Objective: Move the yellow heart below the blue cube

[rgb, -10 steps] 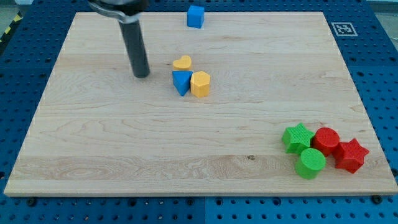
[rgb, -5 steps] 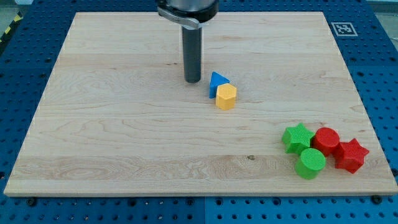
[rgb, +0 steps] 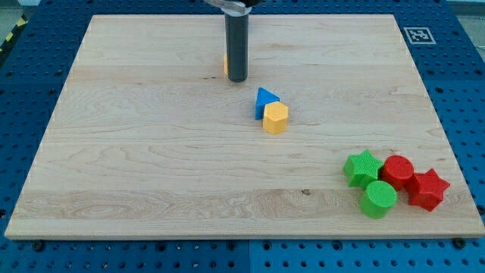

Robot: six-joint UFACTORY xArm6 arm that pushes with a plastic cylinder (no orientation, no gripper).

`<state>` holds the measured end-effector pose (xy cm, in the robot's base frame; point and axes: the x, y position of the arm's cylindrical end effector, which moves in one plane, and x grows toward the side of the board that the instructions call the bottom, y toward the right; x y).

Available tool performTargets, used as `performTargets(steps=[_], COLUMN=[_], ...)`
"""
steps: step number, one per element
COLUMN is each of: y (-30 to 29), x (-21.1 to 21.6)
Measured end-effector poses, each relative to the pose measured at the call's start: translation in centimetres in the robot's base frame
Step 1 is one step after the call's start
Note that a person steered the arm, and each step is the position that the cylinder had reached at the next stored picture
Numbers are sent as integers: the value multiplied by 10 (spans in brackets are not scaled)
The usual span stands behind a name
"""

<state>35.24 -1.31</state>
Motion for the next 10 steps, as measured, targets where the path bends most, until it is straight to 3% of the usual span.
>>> performTargets(steps=[3,5,7,10], y=[0,-48,-83,-23], x=[-61,-54,-74,-104])
